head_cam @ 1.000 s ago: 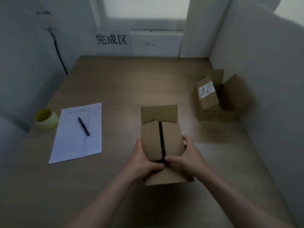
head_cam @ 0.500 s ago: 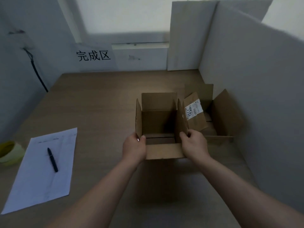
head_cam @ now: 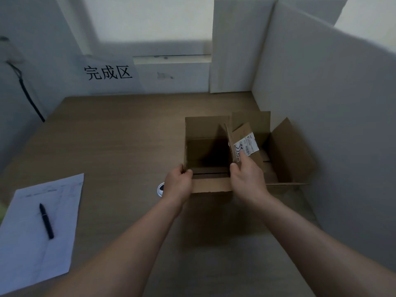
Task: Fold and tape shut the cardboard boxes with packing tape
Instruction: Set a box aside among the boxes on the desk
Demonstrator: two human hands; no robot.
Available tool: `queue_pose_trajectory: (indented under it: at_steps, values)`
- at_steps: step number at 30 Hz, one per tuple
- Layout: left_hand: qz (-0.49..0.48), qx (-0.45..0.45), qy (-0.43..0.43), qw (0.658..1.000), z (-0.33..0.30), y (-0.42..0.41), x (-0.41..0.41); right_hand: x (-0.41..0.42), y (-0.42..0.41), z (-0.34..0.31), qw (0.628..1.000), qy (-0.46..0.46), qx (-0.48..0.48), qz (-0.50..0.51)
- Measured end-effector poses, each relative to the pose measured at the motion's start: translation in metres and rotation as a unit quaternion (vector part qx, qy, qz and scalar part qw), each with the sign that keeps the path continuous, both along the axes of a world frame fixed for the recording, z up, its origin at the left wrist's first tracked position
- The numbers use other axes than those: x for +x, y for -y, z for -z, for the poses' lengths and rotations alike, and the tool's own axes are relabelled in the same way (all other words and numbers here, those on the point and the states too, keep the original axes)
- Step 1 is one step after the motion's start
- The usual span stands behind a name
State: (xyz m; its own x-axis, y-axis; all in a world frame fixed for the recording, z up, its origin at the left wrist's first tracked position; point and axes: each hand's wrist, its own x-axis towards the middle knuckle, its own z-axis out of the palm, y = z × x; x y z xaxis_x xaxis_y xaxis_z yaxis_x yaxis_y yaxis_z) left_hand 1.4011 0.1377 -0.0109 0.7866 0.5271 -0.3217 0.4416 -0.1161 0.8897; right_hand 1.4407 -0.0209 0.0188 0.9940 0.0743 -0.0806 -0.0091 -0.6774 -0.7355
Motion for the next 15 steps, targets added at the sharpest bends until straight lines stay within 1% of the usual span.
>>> queue_pose_trajectory:
  at_steps: [3, 6, 8, 10, 15]
  values:
    - [0.038, 0.009, 0.010, 0.999, -0.008, -0.003, -0.018, -0.009, 0.002, -0.006, 1.000, 0.021, 0.001, 0.001]
    - [0.069, 0.056, -0.003, 0.996, -0.018, -0.014, -0.046, -0.029, 0.001, -0.016, 0.997, 0.081, -0.008, -0.015]
    - [0.082, 0.110, 0.012, 0.991, -0.026, -0.023, -0.068, -0.050, -0.003, -0.025, 0.992, 0.115, -0.013, -0.043]
    - [0.100, 0.165, 0.029, 0.981, -0.034, -0.031, -0.092, -0.075, -0.008, -0.033, 0.989, 0.127, -0.031, -0.075]
    - [0.130, 0.297, 0.084, 0.942, -0.058, -0.054, -0.154, -0.138, -0.035, -0.054, 0.972, 0.142, -0.111, -0.147]
